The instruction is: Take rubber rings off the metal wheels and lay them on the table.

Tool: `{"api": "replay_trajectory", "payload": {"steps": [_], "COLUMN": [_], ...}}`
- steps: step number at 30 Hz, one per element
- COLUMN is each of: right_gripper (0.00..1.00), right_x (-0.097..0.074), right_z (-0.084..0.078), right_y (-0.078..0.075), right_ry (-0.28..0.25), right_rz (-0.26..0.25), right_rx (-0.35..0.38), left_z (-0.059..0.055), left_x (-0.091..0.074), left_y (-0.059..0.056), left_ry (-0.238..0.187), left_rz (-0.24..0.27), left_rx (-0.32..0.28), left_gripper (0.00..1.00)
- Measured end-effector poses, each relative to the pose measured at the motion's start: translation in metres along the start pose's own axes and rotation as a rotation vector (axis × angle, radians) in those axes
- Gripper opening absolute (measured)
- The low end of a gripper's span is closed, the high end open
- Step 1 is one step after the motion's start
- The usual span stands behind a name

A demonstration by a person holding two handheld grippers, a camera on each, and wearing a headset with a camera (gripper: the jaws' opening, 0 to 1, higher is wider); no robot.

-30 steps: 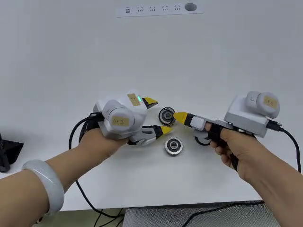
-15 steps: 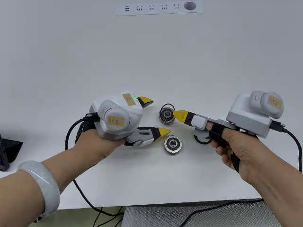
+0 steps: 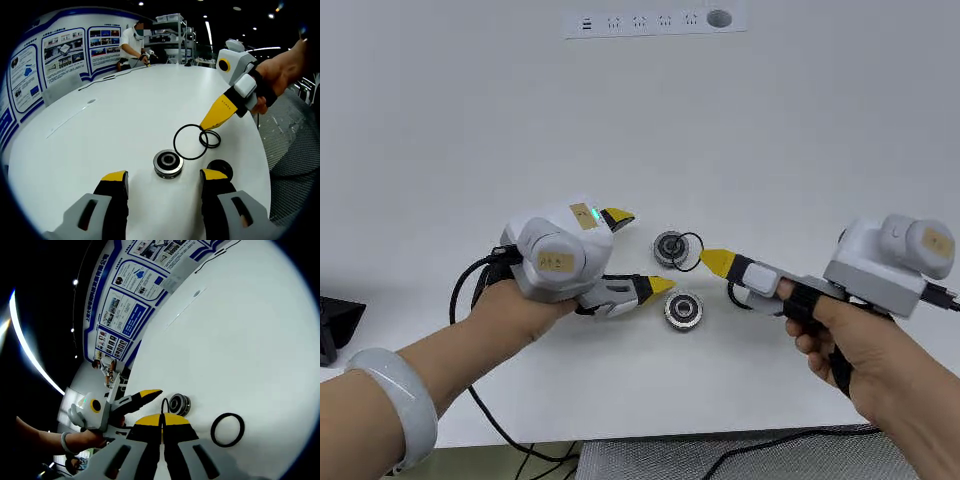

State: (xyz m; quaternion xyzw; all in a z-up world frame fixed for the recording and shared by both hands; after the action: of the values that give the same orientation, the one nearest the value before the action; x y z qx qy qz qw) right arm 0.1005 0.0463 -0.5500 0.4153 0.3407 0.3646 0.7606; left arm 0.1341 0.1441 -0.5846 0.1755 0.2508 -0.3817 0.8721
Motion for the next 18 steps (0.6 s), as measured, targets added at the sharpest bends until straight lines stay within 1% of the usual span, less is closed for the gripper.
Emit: {"api": "replay_trajectory", "payload": {"steps": [6, 12, 18], "right_gripper": [0.02, 0.02, 0.02], "right_x": [-0.016, -0.034, -0.046], "right_z": [-0.004, -0.006, -0.006], "right_y": [-0.009, -0.019, -0.029], "right_ry": [-0.008, -0.03, -0.048], "right_rz": [-0.028, -0.065, -0.094], "right_rx": [0.014, 0.033, 0.052], "left_z": [-0.002, -0.002, -0.004], "left_x": [-0.002, -0.004, -0.005], "left_y": [0.0, -0.001, -0.001], "left_ry": [0.005, 0.007, 0.015], "left_rz": [0.002, 0.003, 0.001], "left_rx": [-0.002, -0.002, -0.001], "left_gripper": [0.6, 0.6, 0.6]}}
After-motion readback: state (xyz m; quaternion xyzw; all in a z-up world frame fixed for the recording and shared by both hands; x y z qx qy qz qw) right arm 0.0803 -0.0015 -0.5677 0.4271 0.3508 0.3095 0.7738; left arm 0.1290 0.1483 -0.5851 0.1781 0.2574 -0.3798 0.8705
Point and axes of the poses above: the centre of the closed fingertips' face, and the gripper's own axes: x roughly forward along the fingers, y roughly to its left, z roughly out of its top, the point moved 3 cm from there along -x, roughly backward along the fingers, and after that the axes turned 11 degrees about z, right-handed, at the moved point
